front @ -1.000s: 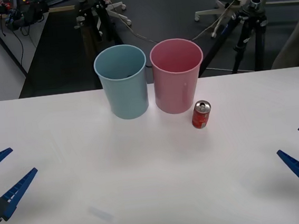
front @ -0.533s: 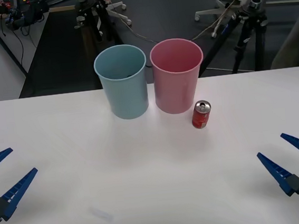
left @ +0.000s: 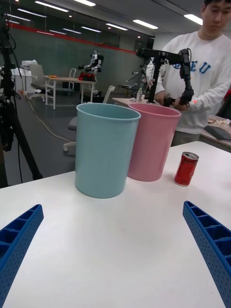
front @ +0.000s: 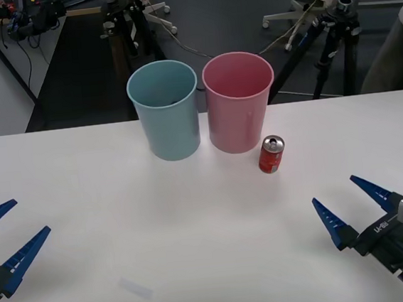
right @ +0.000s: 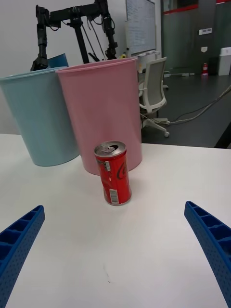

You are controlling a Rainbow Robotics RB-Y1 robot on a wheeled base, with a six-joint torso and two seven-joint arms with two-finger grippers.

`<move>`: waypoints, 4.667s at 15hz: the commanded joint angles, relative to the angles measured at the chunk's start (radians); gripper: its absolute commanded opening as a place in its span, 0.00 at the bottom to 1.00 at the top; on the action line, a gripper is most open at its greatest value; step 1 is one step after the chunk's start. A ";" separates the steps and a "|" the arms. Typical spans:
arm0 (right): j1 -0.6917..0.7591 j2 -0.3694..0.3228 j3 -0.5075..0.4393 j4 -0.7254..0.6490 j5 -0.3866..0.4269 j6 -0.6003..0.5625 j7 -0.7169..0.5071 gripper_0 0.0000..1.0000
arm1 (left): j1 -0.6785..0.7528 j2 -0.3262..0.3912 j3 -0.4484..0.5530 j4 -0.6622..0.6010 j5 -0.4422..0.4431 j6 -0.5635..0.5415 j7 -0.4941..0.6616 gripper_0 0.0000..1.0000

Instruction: Grasp the object on the table and drop it into the matching bin: aluminum can to the light blue bin, PET bottle to the pink bin.

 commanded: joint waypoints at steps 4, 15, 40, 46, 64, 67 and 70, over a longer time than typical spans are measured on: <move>-0.052 0.007 0.162 0.000 -0.014 0.206 0.024 1.00 | 0.000 0.000 0.000 0.000 0.000 0.000 0.000 1.00; -0.238 0.108 0.228 0.166 0.028 0.340 0.101 1.00 | 0.000 0.000 0.000 0.000 0.000 0.000 0.000 1.00; -0.597 0.178 0.161 0.562 0.077 0.412 0.224 1.00 | 0.000 0.000 0.000 0.000 0.000 0.000 0.000 1.00; -0.606 0.180 0.176 0.563 0.095 0.444 0.213 1.00 | 0.000 0.000 0.000 0.000 0.000 0.000 0.000 1.00; -0.605 0.178 0.168 0.562 0.094 0.396 0.171 0.00 | 0.000 0.000 0.000 0.000 0.000 0.000 0.000 1.00; -0.545 0.174 0.167 0.476 0.094 0.369 0.164 0.00 | 0.000 0.000 0.000 0.000 0.000 0.000 0.000 1.00; -0.442 0.131 0.223 0.328 0.063 0.369 0.148 0.00 | 0.000 0.000 0.000 0.000 0.000 0.000 0.000 1.00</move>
